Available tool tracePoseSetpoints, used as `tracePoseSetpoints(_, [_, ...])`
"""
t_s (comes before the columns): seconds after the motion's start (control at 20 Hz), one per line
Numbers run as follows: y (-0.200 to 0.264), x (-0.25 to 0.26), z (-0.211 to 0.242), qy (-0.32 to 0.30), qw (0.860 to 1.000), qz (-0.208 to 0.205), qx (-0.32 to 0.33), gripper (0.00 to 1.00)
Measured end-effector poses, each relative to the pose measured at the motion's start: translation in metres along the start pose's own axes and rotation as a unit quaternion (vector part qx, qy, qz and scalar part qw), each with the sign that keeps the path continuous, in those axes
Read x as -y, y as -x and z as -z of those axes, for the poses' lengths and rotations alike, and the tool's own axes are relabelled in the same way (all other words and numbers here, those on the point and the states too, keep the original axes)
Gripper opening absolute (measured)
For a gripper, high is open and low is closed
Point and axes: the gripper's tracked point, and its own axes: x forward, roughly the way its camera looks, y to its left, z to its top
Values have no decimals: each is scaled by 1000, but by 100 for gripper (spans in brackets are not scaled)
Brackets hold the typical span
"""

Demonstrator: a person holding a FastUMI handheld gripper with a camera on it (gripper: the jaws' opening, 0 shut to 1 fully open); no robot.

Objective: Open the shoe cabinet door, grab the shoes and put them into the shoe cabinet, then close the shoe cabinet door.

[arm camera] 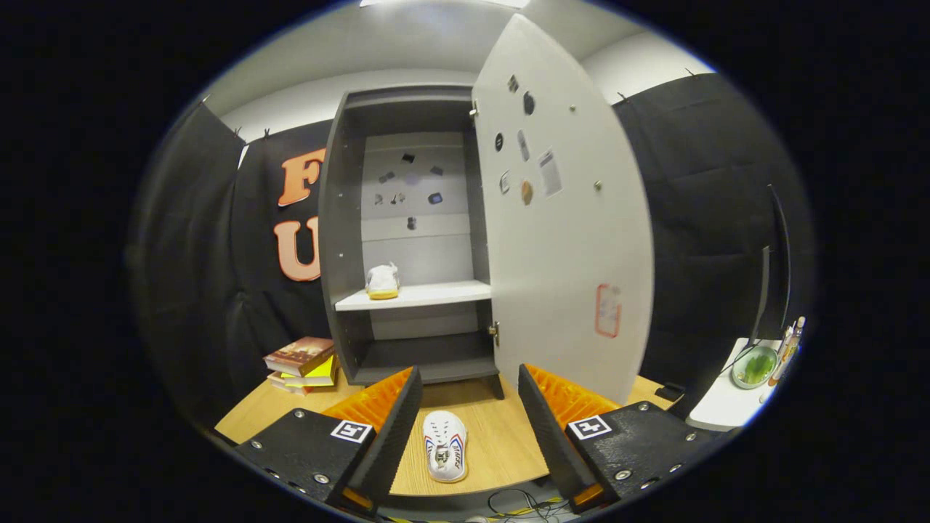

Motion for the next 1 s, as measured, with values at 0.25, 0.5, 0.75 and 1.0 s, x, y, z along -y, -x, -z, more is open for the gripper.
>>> tracePoseSetpoints(0.25, [-52,-48,77,63,997,-21,-43,85])
tracePoseSetpoints(0.5, [-97,-76,164,82,987,-42,-131,85])
tracePoseSetpoints(0.75, [-127,-64,229,83,974,-18,-211,75])
tracePoseSetpoints(1.0, [-137,-52,253,78,966,-14,-247,51])
